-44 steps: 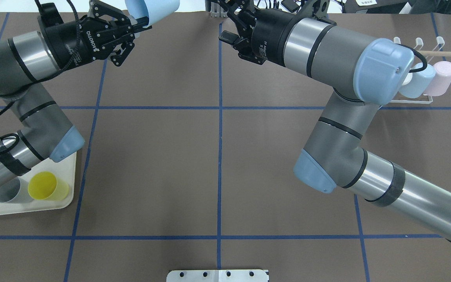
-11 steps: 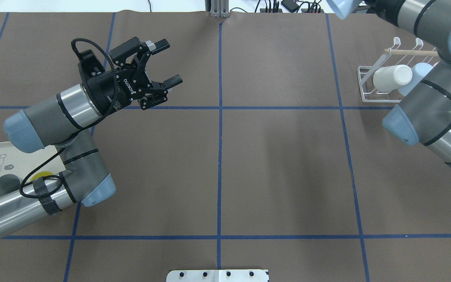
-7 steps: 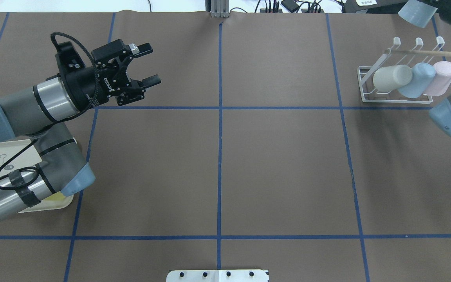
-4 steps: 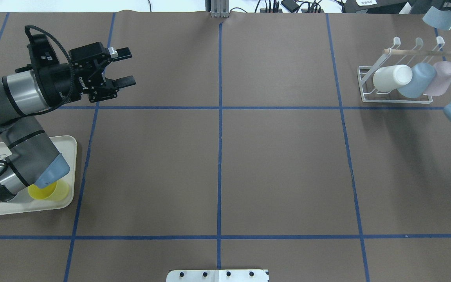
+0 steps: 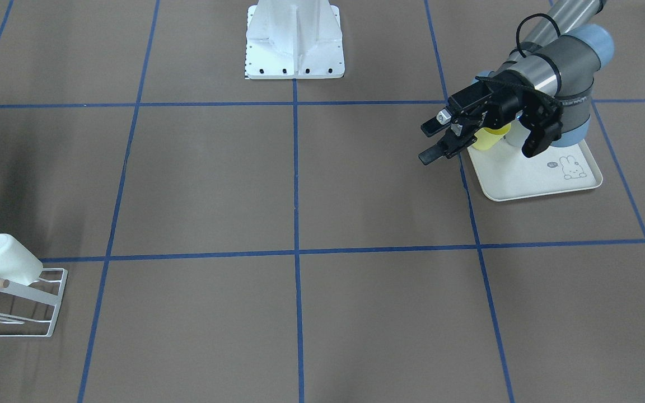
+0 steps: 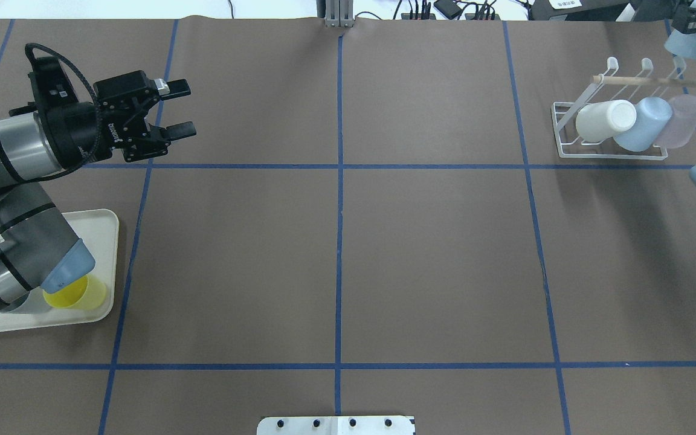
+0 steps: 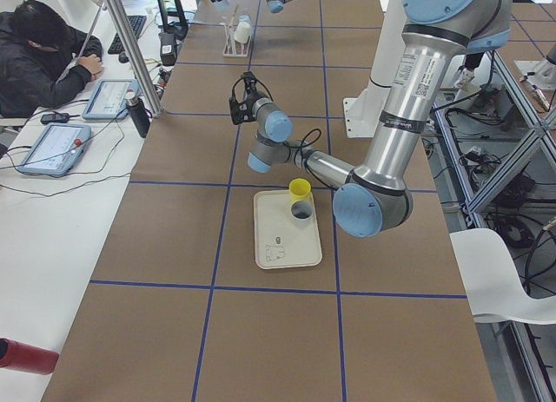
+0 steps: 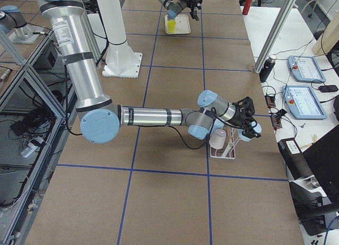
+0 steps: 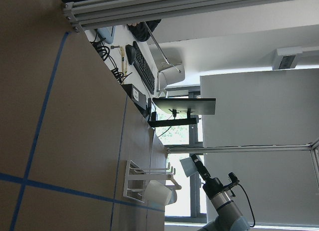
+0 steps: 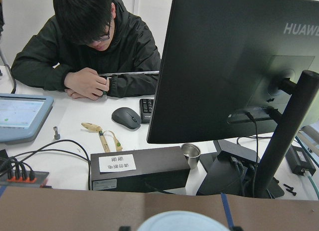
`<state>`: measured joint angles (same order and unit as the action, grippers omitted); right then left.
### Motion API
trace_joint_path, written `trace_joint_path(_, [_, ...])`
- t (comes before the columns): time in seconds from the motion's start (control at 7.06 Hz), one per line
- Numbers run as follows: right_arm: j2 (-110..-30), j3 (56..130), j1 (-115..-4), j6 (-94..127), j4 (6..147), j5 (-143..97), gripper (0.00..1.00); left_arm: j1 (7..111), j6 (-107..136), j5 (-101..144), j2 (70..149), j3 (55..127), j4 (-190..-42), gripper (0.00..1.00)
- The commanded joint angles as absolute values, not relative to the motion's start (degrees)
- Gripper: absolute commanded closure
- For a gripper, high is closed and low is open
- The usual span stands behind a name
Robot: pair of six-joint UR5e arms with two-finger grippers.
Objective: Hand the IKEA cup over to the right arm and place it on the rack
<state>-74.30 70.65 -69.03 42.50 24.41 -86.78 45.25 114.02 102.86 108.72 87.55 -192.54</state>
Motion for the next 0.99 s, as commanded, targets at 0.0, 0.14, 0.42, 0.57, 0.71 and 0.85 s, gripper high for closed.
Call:
trace_joint_path(0.0, [-74.18,69.35,-68.56,40.78,24.35,-86.31,1.0,45.18,113.99,102.92,108.54,87.54,-192.57,0.0])
trace_joint_path(0.14, [-74.18,69.17,-67.77,40.78,24.35,-86.13,1.0,45.18,113.91,102.92,108.46,87.54,-192.57,0.0])
trace_joint_path(0.42, [-74.27,68.82,-67.15,40.78,24.35,-86.05,1.0,45.18,113.91,103.01,108.46,87.45,-192.66,0.0])
trace_joint_path(0.57, [-74.27,68.82,-67.15,40.78,24.35,-86.13,0.94,45.18,113.91,103.01,108.28,87.45,-192.66,0.0])
trace_joint_path(0.71, [-74.27,68.73,-67.15,40.78,24.35,-86.13,0.01,45.09,113.91,103.01,108.28,87.45,-192.66,0.0])
trace_joint_path(0.85, [-74.27,68.73,-67.15,40.78,24.17,-86.22,0.0,45.09,113.91,103.09,108.28,87.45,-192.66,0.0])
